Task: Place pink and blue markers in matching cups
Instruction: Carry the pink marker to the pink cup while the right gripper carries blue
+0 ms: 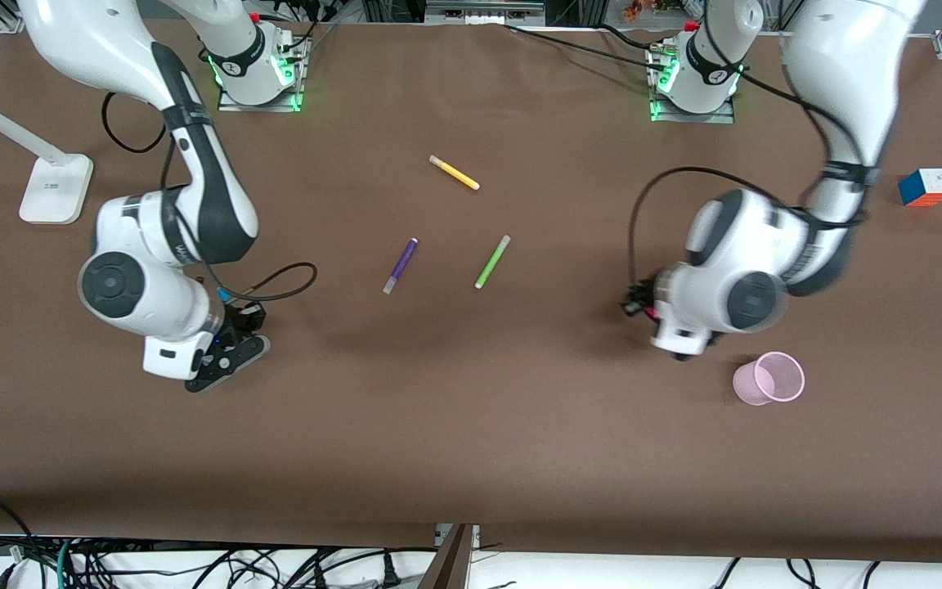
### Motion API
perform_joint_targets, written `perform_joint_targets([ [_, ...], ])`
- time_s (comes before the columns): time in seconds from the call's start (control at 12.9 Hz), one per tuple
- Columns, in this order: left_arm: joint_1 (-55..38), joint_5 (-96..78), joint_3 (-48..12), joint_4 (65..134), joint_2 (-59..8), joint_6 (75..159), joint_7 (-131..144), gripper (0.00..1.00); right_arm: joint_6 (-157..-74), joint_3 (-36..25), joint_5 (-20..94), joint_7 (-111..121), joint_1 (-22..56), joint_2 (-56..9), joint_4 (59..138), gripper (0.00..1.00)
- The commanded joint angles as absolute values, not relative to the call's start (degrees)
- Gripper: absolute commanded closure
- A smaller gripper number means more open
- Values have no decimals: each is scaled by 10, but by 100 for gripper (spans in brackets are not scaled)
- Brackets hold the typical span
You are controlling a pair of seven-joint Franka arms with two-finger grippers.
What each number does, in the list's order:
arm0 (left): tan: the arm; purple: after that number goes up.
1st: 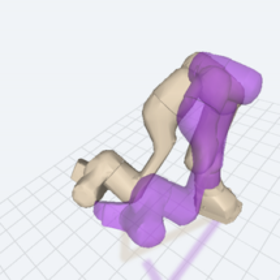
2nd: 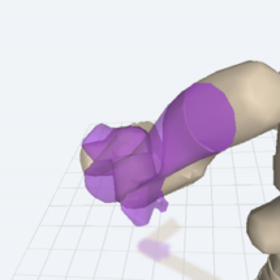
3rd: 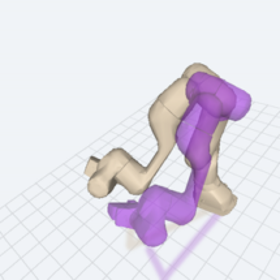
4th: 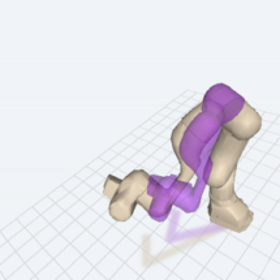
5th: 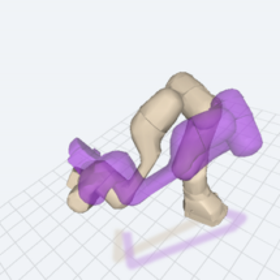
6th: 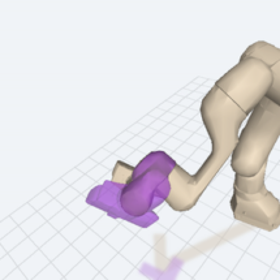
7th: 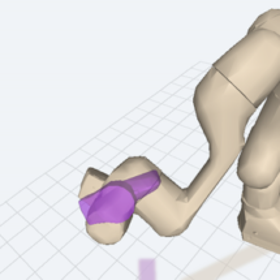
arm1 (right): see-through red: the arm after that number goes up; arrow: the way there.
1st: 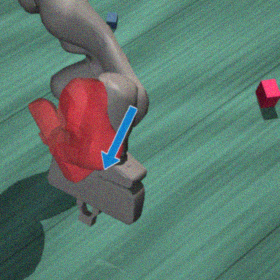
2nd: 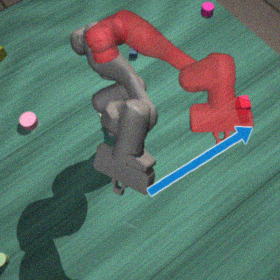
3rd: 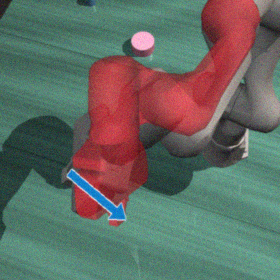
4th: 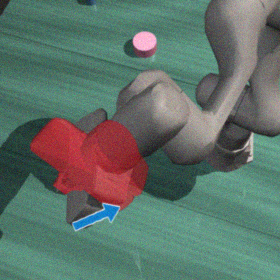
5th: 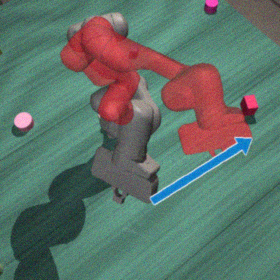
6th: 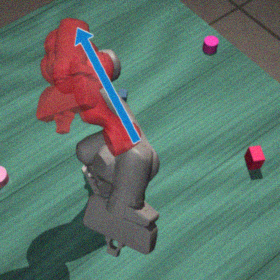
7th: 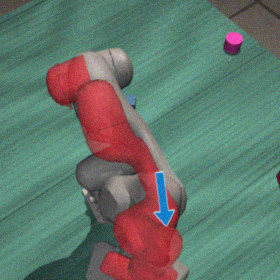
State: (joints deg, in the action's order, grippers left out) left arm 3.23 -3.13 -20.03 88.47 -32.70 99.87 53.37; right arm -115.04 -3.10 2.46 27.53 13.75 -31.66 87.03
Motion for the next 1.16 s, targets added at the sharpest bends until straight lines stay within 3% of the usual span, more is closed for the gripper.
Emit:
perform_joint_targets([
  [0.0,79,-75,-208,839,-327,948,527,100,-1131,-27,102,379,119,-308,860,100],
  [0.54,222,-305,-207,815,-335,940,528,100,-1130,-25,278,629,47,-306,860,100],
  [1.08,300,-463,-203,817,-412,951,488,100,-1099,-25,424,845,-18,-314,860,100],
])
